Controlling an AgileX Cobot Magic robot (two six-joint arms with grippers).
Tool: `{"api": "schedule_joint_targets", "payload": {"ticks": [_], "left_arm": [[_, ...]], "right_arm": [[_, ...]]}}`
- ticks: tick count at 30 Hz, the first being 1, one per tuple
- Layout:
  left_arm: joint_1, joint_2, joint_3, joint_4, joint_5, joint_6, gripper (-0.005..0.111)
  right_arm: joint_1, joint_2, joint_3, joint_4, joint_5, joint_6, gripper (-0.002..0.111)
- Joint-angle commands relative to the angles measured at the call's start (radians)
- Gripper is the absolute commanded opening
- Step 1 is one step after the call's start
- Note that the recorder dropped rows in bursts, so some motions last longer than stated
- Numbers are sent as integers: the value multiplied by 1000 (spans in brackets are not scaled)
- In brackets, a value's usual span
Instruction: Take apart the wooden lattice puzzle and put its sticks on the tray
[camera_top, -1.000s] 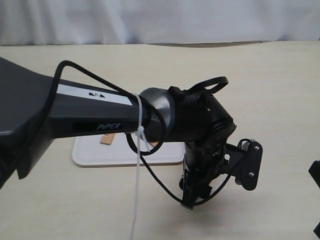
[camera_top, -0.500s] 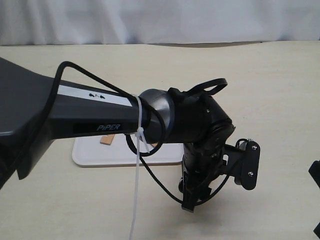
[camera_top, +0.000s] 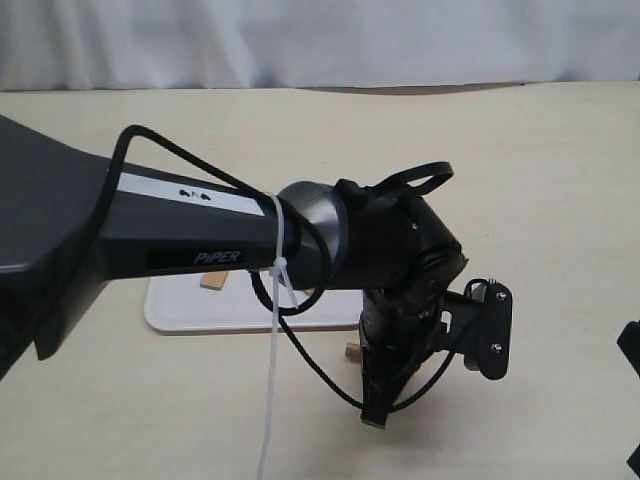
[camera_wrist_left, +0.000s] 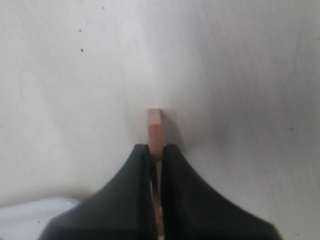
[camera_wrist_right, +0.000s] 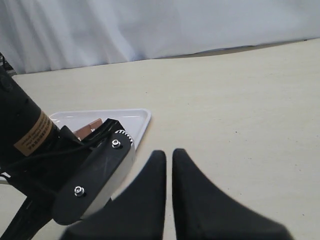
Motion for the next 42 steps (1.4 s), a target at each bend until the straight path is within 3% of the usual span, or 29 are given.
{"api": "schedule_joint_targets", "payload": {"ticks": [1, 5, 8, 11, 13, 14, 18, 26, 28, 30, 33, 42], "left_arm": [[7, -8, 2, 13, 24, -83, 0], [3, -71, 2, 22, 41, -129, 0], [63, -134, 2, 38, -25, -263, 0], [202, -179, 2, 38, -61, -493, 0], [307, -177, 2, 18, -29, -694, 0], [364, -169, 9, -44, 11, -704, 0], [399, -162, 62, -93, 1, -647, 0], [399, -159, 160, -58, -188, -644, 0], [399, -155, 160, -58, -186, -644, 8], [399, -155, 160, -52, -184, -644, 40], [399, -159, 147, -39, -163, -644, 69], [399, -326, 92, -17, 17, -652, 72]], "right_arm": [[0, -4, 2, -2, 1, -7, 4], [0, -4, 2, -2, 1, -7, 4], [0, -4, 2, -2, 1, -7, 4], [0, -4, 2, -2, 1, -7, 4], [0, -4, 2, -2, 1, -7, 4], [0, -4, 2, -2, 1, -7, 4], [0, -4, 2, -2, 1, -7, 4], [0, -4, 2, -2, 1, -7, 4], [0, -4, 2, -2, 1, -7, 4], [0, -4, 2, -2, 1, -7, 4], [0, -4, 2, -2, 1, -7, 4], [0, -4, 2, -2, 1, -7, 4]]}}
